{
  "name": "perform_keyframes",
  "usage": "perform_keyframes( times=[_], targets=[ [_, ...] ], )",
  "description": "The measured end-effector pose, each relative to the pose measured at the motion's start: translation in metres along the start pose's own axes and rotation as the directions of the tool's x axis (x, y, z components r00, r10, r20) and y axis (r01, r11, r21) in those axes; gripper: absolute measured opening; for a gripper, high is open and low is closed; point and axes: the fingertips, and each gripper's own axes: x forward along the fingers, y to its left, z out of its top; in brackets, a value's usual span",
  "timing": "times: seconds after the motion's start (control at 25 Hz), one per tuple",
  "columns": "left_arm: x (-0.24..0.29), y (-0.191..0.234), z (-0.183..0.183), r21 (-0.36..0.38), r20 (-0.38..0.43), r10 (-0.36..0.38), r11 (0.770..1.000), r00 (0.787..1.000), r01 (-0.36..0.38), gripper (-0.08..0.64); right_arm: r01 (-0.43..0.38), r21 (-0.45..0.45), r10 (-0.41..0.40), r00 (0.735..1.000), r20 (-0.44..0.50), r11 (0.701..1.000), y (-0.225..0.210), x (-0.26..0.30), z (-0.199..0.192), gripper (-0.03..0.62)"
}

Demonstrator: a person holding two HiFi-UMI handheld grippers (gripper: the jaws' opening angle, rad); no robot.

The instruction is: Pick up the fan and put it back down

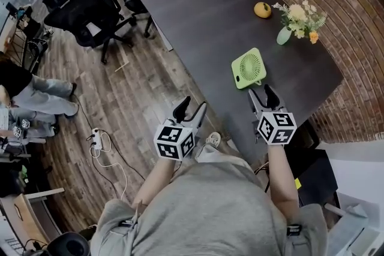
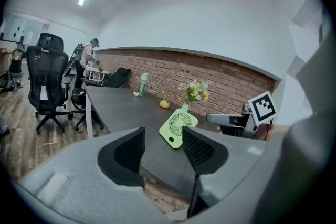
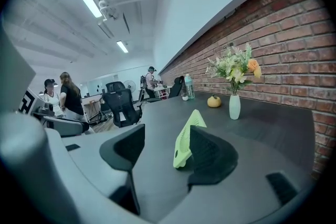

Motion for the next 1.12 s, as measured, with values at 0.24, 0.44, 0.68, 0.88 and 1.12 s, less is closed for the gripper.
perform_keyframes(
  times=[0.24,0.44,0.68,0.88,1.12],
  targets=[
    [0.025,0.010,0.002,0.000,-0.027,-0.013,1.000,1.000,0.013,0.212,0.028,0.005,-0.028,0.999,-0.023,1.000,-0.023,0.025,-0.002,0.255],
    [0.044,0.017,0.005,-0.007,-0.044,-0.022,1.000,0.999,0.022,0.212,0.049,0.010,-0.049,0.998,-0.048,0.999,-0.041,0.043,-0.005,0.256],
    [0.065,0.020,0.005,-0.013,-0.066,-0.035,0.999,0.997,0.035,0.212,0.062,0.022,-0.060,0.995,-0.081,0.998,-0.060,0.063,-0.011,0.258],
    [0.079,0.021,0.005,-0.014,-0.081,-0.043,0.999,0.996,0.042,0.212,0.057,0.036,-0.053,0.993,-0.105,0.998,-0.070,0.078,-0.018,0.261],
    [0.090,0.025,0.004,-0.014,-0.099,-0.043,0.999,0.994,0.042,0.212,0.047,0.056,-0.040,0.991,-0.126,0.997,-0.078,0.098,-0.024,0.267]
  ],
)
